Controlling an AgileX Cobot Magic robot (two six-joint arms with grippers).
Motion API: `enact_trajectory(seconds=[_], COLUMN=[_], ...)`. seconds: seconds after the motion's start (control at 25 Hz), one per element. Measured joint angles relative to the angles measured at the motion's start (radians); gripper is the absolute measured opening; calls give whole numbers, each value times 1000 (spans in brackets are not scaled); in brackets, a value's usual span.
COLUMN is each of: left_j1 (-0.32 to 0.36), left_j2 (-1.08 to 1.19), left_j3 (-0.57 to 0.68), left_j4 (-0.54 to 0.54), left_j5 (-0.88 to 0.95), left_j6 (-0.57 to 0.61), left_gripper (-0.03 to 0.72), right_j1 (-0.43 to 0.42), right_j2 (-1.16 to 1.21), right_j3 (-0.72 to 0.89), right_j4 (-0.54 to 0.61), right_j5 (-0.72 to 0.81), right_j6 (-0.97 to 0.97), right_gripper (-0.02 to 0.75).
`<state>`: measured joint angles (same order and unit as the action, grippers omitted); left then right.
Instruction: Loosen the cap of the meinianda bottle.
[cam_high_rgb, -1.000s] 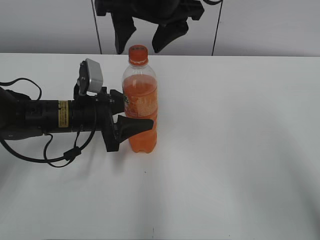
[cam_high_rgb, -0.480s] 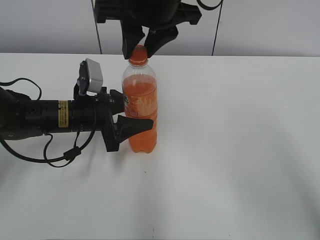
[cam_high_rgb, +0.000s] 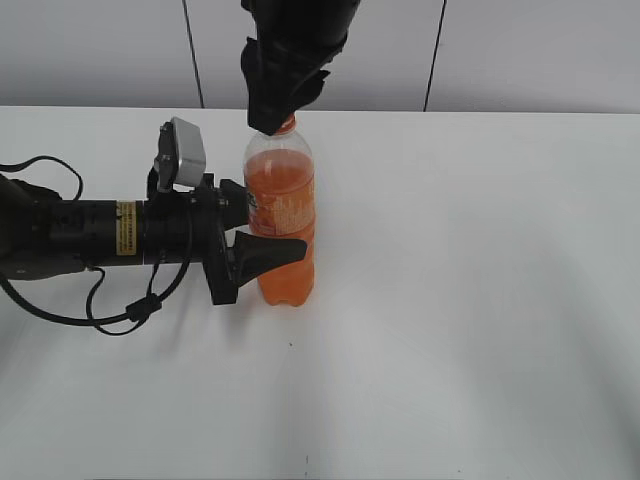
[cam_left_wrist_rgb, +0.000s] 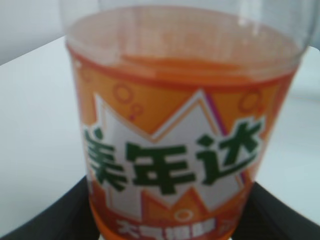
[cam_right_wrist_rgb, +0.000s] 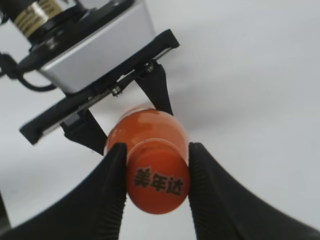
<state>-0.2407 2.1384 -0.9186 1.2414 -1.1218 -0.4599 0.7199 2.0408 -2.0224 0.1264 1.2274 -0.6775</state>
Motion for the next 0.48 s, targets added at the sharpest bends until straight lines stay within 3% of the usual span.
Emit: enact_trajectory(seconds=[0.2,0.48], left_j1=[0,-1], left_j2=[0,0], left_j3=[0,-1], left_j4=[0,-5], left_j5=[0,3], left_j6=[1,1], left_gripper=[427,427], right_j1=[1,3], right_j2=[0,-1], right_j3=[0,-1], right_j4=[-23,-40], right_j5=[7,12], right_j6=[-356,-527], right_gripper=[279,280])
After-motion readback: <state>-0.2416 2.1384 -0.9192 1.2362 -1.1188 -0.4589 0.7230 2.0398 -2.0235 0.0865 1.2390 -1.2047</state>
